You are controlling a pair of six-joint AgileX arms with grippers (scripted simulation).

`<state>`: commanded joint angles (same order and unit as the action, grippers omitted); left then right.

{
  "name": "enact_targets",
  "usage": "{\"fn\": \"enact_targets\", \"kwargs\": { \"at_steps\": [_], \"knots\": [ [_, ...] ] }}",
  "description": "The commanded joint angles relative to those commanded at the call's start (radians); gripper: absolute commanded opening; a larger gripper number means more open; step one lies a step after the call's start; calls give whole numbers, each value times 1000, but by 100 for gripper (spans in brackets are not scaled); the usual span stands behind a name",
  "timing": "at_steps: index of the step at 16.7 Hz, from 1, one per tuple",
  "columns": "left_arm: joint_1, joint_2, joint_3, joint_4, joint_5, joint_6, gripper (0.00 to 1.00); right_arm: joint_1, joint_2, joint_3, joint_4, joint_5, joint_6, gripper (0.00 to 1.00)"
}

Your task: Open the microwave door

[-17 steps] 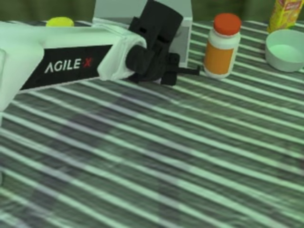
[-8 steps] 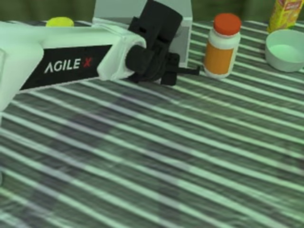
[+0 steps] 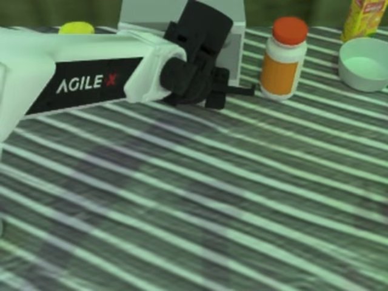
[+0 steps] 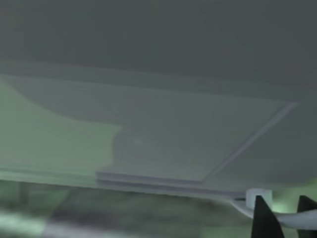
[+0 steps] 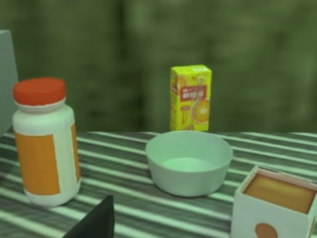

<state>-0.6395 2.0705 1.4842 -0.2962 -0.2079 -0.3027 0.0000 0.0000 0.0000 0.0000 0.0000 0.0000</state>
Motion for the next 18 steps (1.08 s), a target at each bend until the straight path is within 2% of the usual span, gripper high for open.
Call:
{"fn": "enact_targets", "kwargs": {
  "at_steps": [7,18],
  "knots": [
    [19,-34,-53,26,28,50,0,0,0,0,0,0,0,100],
    [19,-34,-53,27,28,50,0,0,0,0,0,0,0,100]
  ]
}}
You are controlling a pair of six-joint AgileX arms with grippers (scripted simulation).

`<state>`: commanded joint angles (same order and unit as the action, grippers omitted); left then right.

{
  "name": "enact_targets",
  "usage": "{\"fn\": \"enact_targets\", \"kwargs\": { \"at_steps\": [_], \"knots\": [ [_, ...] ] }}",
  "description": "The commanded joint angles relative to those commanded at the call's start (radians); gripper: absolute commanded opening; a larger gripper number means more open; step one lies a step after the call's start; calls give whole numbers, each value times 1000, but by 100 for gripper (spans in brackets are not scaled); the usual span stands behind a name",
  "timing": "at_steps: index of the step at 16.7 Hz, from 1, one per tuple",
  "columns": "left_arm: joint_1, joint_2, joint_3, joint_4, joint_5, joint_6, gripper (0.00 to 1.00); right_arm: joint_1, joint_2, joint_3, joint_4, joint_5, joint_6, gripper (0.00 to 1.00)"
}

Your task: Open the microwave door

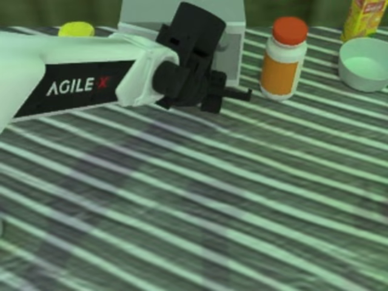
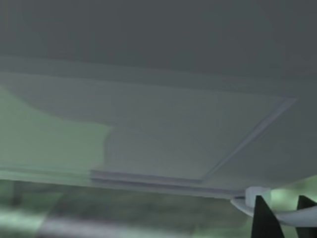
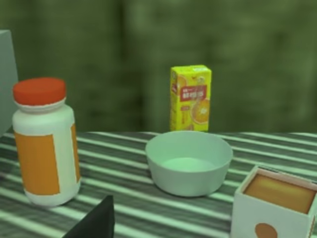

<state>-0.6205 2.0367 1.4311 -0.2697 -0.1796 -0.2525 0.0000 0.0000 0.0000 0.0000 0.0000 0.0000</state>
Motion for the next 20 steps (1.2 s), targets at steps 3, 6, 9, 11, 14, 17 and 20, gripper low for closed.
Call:
{"fn": "enact_targets", "kwargs": {
  "at_steps": [3,6,9,11,14,17,20],
  "knots": [
    [0,0,0,0,0,0,0,0,0,0,0,0,0,100],
    [0,0,0,0,0,0,0,0,0,0,0,0,0,100],
    [0,0,0,0,0,0,0,0,0,0,0,0,0,100],
    [0,0,0,0,0,0,0,0,0,0,0,0,0,100],
    [-9,2,4,0,8,-6,0,0,0,0,0,0,0,100],
    [-1,-10,-17,8,19,15,0,0,0,0,0,0,0,100],
    [11,-28,-43,22,35,42,0,0,0,0,0,0,0,100]
  ]
}}
